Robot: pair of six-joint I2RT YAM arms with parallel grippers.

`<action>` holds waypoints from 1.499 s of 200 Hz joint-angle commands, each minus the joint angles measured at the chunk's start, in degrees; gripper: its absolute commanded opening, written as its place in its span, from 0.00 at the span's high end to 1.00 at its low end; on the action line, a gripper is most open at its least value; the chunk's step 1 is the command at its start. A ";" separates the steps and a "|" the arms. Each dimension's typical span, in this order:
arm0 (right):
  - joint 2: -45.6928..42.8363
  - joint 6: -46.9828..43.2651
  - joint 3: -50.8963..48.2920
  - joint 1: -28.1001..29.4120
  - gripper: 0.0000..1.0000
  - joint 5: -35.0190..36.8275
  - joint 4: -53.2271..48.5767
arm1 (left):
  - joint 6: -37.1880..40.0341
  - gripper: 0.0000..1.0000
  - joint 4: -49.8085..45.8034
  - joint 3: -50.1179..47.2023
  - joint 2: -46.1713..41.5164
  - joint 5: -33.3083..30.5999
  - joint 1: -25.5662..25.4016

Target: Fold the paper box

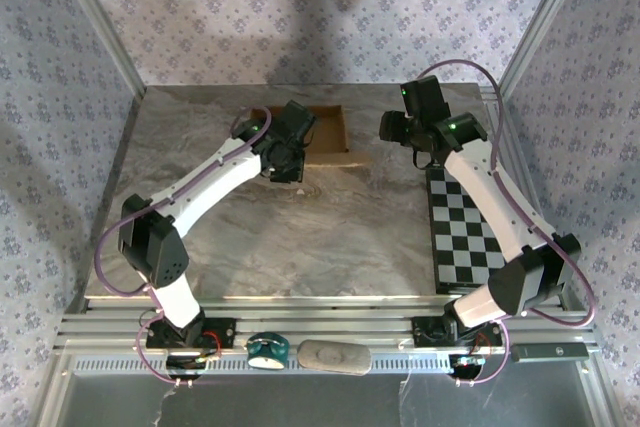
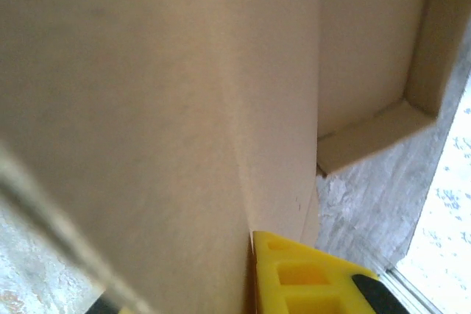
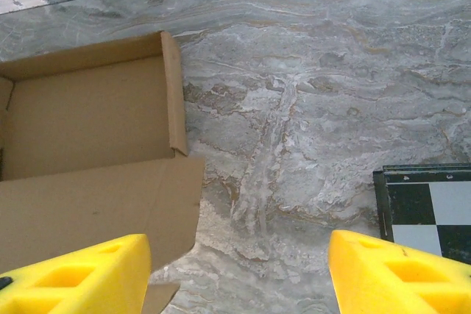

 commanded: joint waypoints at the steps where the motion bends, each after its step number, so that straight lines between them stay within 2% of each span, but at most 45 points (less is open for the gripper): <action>1: -0.82 -0.27 -0.12 -0.81 0.34 1.17 0.01 | 0.56 0.88 -6.90 2.21 -2.19 3.41 3.11; 25: -0.38 -0.34 0.20 -0.89 0.34 0.47 0.34 | 14.75 0.89 -12.05 4.14 -3.13 6.04 7.51; 73: 0.39 -2.09 -0.11 -0.52 0.34 -0.37 1.16 | 50.58 0.92 -17.82 10.04 -0.87 10.81 16.07; 109: 1.10 -1.53 -0.78 0.62 0.34 -2.08 1.32 | 72.80 0.92 -33.80 27.86 8.52 0.80 17.61; 128: 1.25 -1.04 -1.46 2.03 0.34 -2.25 0.98 | 80.63 0.95 -39.41 38.35 15.10 -3.81 17.15; 148: 1.23 -0.78 -2.02 3.20 0.35 -2.35 0.30 | 89.99 0.98 -42.36 49.51 22.12 -8.57 15.56; 169: 0.99 -0.72 -2.44 3.80 0.35 -2.35 -0.40 | 101.32 0.94 -42.89 59.86 28.57 -11.80 13.10; 181: 0.65 -0.56 -2.87 3.99 0.35 -2.35 -0.59 | 106.60 0.96 -43.68 65.34 31.69 -14.27 11.97; 200: 0.12 -0.43 -3.34 3.92 0.35 -2.06 -1.26 | 115.60 1.00 -40.64 66.96 32.90 -18.47 9.92; 225: -0.39 -0.28 -4.10 4.00 0.35 -2.11 -1.72 | 121.56 1.00 -34.84 66.53 32.83 -24.14 8.70; 244: -0.47 0.34 -4.68 3.90 0.35 -3.21 -1.72 | 129.67 1.00 -27.47 65.38 33.11 -32.30 6.10; 257: -0.51 0.62 -4.81 3.79 0.35 -4.14 -1.50 | 136.42 1.00 -23.78 64.49 33.21 -32.49 4.71; 272: -0.54 0.04 -4.62 3.88 0.35 -4.18 -0.85 | 142.84 1.00 -18.11 62.85 33.80 -37.18 3.57; 300: -2.09 -0.10 -5.96 2.58 0.35 -5.65 2.57 | 153.21 1.00 -10.50 62.97 34.63 -37.40 3.99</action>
